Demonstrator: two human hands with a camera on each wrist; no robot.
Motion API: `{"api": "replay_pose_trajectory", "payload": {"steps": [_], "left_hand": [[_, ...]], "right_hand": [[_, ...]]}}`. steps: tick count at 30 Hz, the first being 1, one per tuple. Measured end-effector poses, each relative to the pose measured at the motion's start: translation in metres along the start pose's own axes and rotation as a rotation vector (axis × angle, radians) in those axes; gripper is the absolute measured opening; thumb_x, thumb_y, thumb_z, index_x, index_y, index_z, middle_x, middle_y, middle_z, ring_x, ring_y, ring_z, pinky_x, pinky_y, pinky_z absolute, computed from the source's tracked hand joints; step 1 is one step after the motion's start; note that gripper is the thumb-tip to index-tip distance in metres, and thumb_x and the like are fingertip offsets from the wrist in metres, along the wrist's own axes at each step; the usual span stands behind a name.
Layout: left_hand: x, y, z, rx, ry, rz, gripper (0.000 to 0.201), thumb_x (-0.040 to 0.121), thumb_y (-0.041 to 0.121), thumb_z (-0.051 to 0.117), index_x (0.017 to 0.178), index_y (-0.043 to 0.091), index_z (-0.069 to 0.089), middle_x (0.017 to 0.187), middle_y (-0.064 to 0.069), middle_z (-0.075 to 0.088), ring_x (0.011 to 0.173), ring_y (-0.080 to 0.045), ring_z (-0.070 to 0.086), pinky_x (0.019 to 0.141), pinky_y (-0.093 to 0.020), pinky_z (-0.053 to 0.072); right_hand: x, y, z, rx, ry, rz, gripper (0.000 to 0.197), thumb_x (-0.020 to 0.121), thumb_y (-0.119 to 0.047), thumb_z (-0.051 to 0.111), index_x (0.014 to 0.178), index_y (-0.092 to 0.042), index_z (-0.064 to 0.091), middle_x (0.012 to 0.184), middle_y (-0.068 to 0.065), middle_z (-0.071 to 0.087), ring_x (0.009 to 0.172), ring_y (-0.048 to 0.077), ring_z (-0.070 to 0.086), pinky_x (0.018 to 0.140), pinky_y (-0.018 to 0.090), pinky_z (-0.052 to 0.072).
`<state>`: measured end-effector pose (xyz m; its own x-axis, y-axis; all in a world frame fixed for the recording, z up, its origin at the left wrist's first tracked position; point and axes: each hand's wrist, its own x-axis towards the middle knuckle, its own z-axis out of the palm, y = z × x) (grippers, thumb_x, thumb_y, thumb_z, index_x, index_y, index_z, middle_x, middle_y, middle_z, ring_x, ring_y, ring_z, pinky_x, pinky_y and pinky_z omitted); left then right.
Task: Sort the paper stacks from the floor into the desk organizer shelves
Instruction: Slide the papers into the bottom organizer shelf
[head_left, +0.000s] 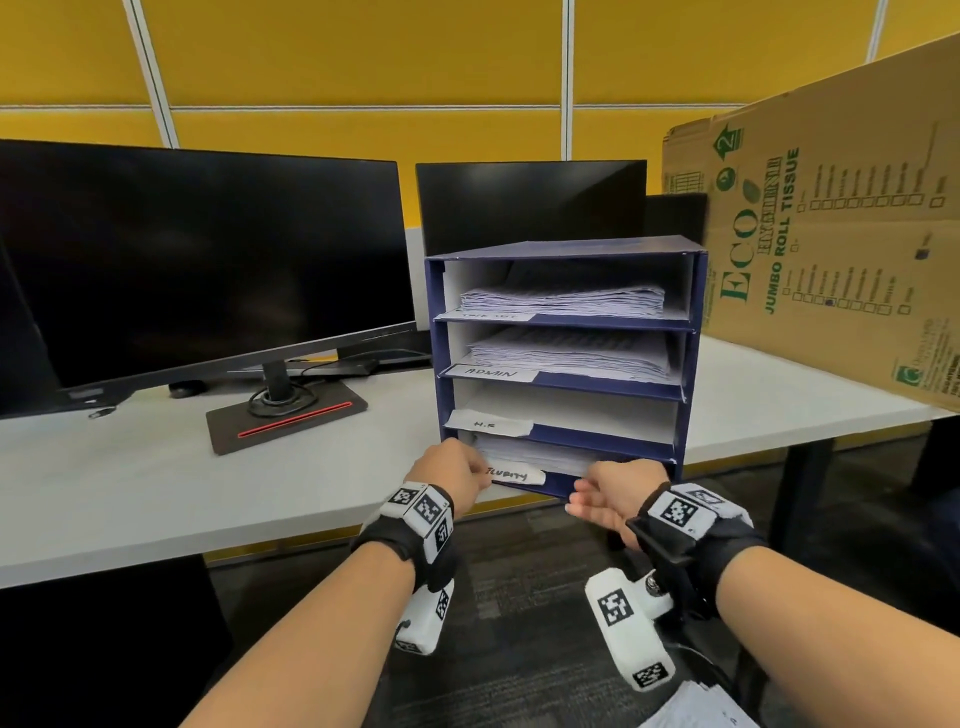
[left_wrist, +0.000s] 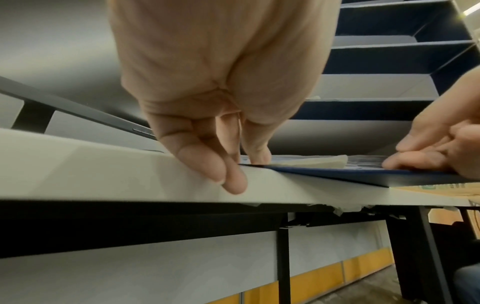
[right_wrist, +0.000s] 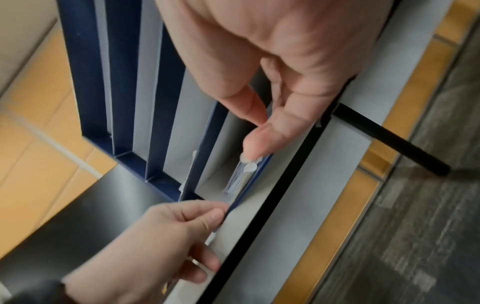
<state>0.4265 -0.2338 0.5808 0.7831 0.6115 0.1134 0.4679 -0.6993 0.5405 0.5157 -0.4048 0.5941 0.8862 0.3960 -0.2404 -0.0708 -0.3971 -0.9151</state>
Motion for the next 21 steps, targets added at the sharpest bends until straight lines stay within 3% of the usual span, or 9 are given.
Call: {"api": "replay_pose_trajectory", "payload": {"steps": [2,4,7,9,11,14,17,19,21], "left_hand": [[-0.001,0.001,-0.002,0.052,0.003,0.003,0.021,0.096,0.022,0.056,0.109,0.019,0.073,0.105,-0.005,0.070,0.090,-0.025,0.066,0.085,-0.033,0.053],[-0.002,0.003,-0.002,0.070,0.017,-0.005,0.025,0.099,0.020,0.050,0.115,0.016,0.069,0.109,-0.009,0.069,0.091,-0.027,0.065,0.083,-0.033,0.053],[0.000,0.009,-0.001,0.029,-0.001,-0.062,0.029,0.097,0.014,0.046,0.126,0.012,0.053,0.119,-0.013,0.061,0.093,-0.034,0.067,0.084,-0.041,0.057],[0.000,0.016,0.000,-0.027,-0.067,-0.123,0.017,0.096,0.009,0.044,0.113,0.010,0.046,0.110,-0.017,0.061,0.087,-0.035,0.069,0.081,-0.042,0.058],[-0.002,0.026,-0.003,-0.113,-0.158,-0.166,0.004,0.099,0.006,0.039,0.098,0.010,0.039,0.100,-0.020,0.062,0.072,-0.030,0.067,0.070,-0.034,0.057],[0.003,0.032,-0.008,-0.121,-0.229,-0.153,0.010,0.099,0.004,0.038,0.105,0.003,0.046,0.098,-0.026,0.067,0.073,-0.032,0.069,0.049,-0.024,0.047],[0.014,0.025,-0.007,-0.121,-0.207,-0.147,0.017,0.095,0.001,0.043,0.078,0.001,0.047,0.083,-0.021,0.067,0.051,-0.020,0.054,0.049,-0.026,0.045],[0.019,0.021,-0.005,-0.147,-0.252,-0.187,0.018,0.095,0.001,0.041,0.077,0.002,0.042,0.067,-0.013,0.060,0.049,-0.018,0.052,0.051,-0.028,0.045],[0.022,0.020,-0.005,-0.224,-0.246,-0.216,0.009,0.096,0.001,0.038,0.089,0.000,0.044,0.064,-0.012,0.055,0.050,-0.019,0.052,0.050,-0.028,0.045]], "right_hand": [[-0.003,0.004,0.000,0.115,0.017,0.044,0.015,0.093,0.002,0.048,0.106,0.009,0.053,0.078,0.015,0.060,0.055,0.022,0.059,0.033,0.025,0.048],[-0.005,0.006,0.002,0.063,0.061,0.016,0.025,0.092,-0.004,0.051,0.113,0.009,0.054,0.077,0.013,0.060,0.053,0.021,0.058,0.038,0.024,0.049],[-0.011,0.012,0.006,-0.235,0.154,-0.082,0.040,0.088,-0.016,0.056,0.125,-0.004,0.047,0.118,0.015,0.049,0.068,0.025,0.056,0.058,0.033,0.056],[-0.014,0.019,0.007,-0.399,0.216,-0.140,0.044,0.088,-0.021,0.057,0.126,-0.007,0.040,0.138,0.014,0.028,0.068,0.023,0.048,0.068,0.033,0.048],[-0.017,0.018,0.004,-0.442,0.235,-0.162,0.047,0.088,-0.019,0.056,0.129,-0.007,0.036,0.142,0.014,0.023,0.075,0.025,0.049,0.072,0.030,0.040],[-0.009,0.015,-0.004,-0.459,0.200,-0.109,0.038,0.087,-0.016,0.055,0.121,-0.005,0.043,0.137,0.017,0.037,0.102,0.035,0.057,0.086,0.034,0.047],[-0.007,0.009,-0.008,-0.514,0.151,-0.175,0.009,0.080,-0.010,0.056,0.085,-0.002,0.052,0.109,0.021,0.061,0.095,0.036,0.064,0.084,0.043,0.056],[-0.003,0.011,-0.007,-0.586,0.050,-0.161,0.021,0.084,-0.015,0.060,0.097,0.002,0.061,0.096,0.017,0.063,0.095,0.035,0.064,0.084,0.041,0.055],[-0.006,0.007,-0.009,-0.684,-0.006,-0.093,0.036,0.092,-0.032,0.060,0.110,-0.001,0.062,0.096,0.011,0.065,0.098,0.031,0.062,0.085,0.035,0.051]]}}
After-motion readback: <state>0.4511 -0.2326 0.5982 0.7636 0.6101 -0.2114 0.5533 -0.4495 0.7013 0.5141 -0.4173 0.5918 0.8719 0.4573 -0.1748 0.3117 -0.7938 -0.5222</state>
